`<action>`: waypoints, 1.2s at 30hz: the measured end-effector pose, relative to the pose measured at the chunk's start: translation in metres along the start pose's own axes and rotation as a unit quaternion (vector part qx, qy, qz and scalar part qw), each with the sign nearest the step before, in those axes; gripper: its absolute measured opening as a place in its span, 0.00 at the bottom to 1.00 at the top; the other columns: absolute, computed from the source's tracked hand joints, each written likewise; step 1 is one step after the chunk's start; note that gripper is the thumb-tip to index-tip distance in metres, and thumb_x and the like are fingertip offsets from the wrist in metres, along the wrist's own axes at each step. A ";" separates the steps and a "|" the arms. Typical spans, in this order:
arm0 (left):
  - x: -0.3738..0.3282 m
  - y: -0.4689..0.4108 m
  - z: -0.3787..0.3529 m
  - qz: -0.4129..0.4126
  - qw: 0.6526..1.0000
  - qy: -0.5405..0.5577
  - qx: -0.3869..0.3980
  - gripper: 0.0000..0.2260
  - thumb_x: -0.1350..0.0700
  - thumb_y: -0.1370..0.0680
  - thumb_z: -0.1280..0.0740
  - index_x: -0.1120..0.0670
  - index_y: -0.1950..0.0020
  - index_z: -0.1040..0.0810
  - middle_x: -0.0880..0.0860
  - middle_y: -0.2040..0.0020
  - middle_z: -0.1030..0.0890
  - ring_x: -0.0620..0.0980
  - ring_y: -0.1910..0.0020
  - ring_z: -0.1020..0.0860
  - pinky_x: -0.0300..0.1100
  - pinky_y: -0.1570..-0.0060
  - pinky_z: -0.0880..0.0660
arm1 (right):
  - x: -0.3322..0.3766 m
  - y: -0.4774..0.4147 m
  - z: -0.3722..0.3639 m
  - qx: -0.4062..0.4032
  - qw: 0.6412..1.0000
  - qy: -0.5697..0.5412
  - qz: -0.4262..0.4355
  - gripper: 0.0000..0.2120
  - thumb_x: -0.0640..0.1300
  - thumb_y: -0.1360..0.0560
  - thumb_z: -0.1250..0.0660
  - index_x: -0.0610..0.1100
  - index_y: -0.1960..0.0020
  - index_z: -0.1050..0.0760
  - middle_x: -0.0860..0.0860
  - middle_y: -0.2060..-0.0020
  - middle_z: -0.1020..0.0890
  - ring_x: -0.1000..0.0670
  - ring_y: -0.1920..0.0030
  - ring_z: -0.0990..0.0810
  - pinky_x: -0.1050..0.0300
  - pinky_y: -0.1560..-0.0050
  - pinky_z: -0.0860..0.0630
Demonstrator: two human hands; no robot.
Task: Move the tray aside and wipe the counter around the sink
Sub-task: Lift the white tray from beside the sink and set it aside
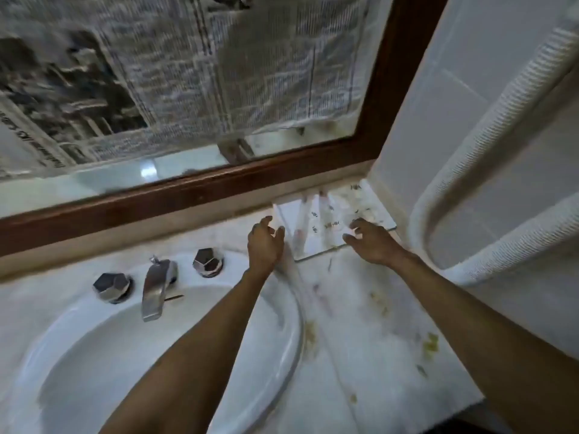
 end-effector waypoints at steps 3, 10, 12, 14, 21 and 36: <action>0.010 -0.022 -0.022 0.046 0.998 0.005 0.030 0.23 0.50 0.19 0.34 0.65 0.32 0.24 0.62 0.50 0.16 0.58 0.37 0.22 0.44 0.41 0.30 | -0.014 -0.015 0.001 -0.014 1.000 0.001 -0.023 0.22 0.53 0.21 0.36 0.44 0.32 0.30 0.44 0.35 0.23 0.43 0.35 0.25 0.50 0.35 0.30; 0.003 -0.035 -0.046 0.043 0.998 -0.043 0.035 0.19 0.56 0.23 0.32 0.63 0.35 0.28 0.64 0.50 0.18 0.63 0.48 0.20 0.50 0.52 0.26 | -0.027 -0.044 0.003 -0.011 0.999 0.010 -0.040 0.21 0.52 0.20 0.36 0.42 0.32 0.31 0.45 0.36 0.21 0.43 0.35 0.25 0.52 0.37 0.30; 0.006 -0.037 -0.046 0.036 0.998 -0.044 0.031 0.15 0.59 0.24 0.31 0.63 0.39 0.27 0.63 0.54 0.17 0.63 0.53 0.19 0.45 0.58 0.30 | -0.028 -0.052 0.004 -0.012 0.999 0.017 -0.041 0.23 0.52 0.20 0.37 0.41 0.31 0.32 0.43 0.36 0.22 0.42 0.35 0.24 0.53 0.39 0.30; 0.012 -0.038 -0.042 0.036 0.998 -0.043 0.025 0.16 0.59 0.24 0.31 0.62 0.38 0.26 0.61 0.57 0.17 0.62 0.55 0.19 0.42 0.60 0.32 | -0.028 -0.060 0.005 -0.013 0.999 0.020 -0.044 0.25 0.53 0.20 0.37 0.41 0.29 0.34 0.41 0.34 0.25 0.42 0.34 0.26 0.52 0.37 0.30; 0.029 -0.035 -0.017 0.078 0.996 -0.040 0.024 0.22 0.58 0.24 0.32 0.59 0.31 0.27 0.56 0.64 0.18 0.61 0.52 0.20 0.43 0.57 0.31 | -0.036 -0.085 0.007 -0.030 0.996 0.056 -0.069 0.36 0.58 0.22 0.37 0.38 0.24 0.43 0.38 0.27 0.37 0.37 0.26 0.37 0.42 0.29 0.35; 0.023 -0.014 -0.002 0.121 0.990 0.066 0.002 0.22 0.42 0.31 0.25 0.53 0.44 0.20 0.53 0.51 0.16 0.55 0.52 0.19 0.50 0.51 0.21 | -0.034 -0.089 0.002 -0.133 0.981 -0.085 -0.109 0.49 0.65 0.33 0.27 0.35 0.26 0.39 0.34 0.32 0.32 0.35 0.30 0.34 0.44 0.34 0.33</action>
Point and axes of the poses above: each hand's wrist, its own y-axis away from the middle knuckle, its own z-axis out of the back of the hand, x = y × z, the point moved 5 cm from there along -y, towards the middle knuckle
